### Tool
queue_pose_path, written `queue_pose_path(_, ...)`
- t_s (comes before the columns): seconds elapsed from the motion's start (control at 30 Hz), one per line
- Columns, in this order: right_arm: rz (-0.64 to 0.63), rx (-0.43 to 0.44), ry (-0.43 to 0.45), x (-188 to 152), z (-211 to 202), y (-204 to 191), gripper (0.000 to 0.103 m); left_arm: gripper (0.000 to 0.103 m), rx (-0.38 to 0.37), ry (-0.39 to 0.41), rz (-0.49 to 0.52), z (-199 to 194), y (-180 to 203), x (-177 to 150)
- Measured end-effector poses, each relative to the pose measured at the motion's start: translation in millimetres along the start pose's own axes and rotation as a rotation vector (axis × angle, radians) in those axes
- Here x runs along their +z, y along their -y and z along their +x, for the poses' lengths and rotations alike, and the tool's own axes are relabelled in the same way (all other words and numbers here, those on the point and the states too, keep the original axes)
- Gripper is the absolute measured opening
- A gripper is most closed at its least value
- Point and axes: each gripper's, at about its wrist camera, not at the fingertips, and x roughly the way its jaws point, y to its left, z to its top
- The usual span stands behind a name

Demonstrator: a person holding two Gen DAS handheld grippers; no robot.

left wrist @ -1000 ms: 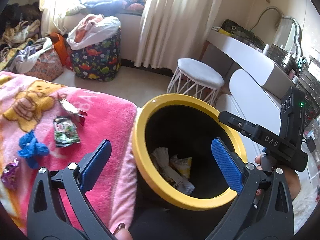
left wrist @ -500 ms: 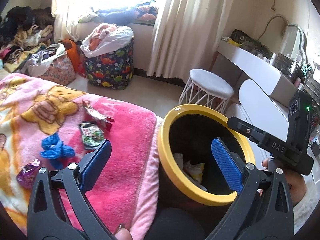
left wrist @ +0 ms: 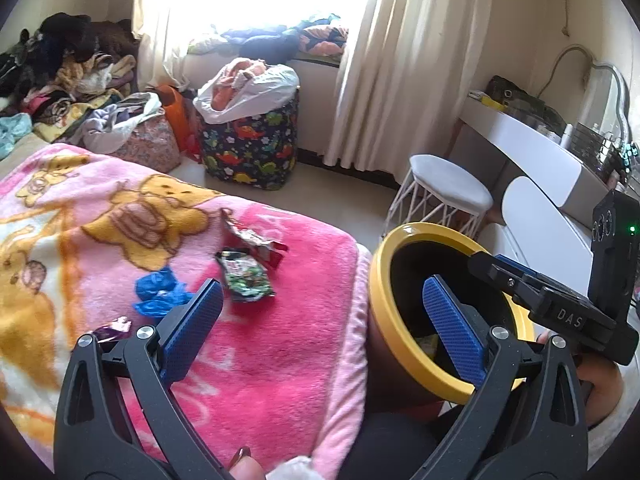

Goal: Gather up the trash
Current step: 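Move both tools back over the remaining wrappers on the blanket, then grasp the green snack bag with the right tool while the left tool grasps the purple wrapper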

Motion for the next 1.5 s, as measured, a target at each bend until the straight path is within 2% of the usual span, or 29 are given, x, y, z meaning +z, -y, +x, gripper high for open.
queue_pose_path(0.8,-0.168,0.065,-0.06,-2,32,-84,0.086,0.092,0.124,0.043,-0.14,-26,-87,-9)
queue_pose_path(1.13,-0.216,0.096,-0.122,-1,73,-118,0.086,0.092,0.187,0.023,-0.223,-29,-133,-27)
queue_pose_path(1.27,-0.213,0.062,-0.161,-2,95,-126,0.085,0.092,0.202,0.004,-0.265,-27,-153,-36)
queue_pose_path(1.5,-0.183,0.036,-0.236,-6,135,-129,0.075,0.092,0.206,-0.053,-0.344,-17,-180,-57)
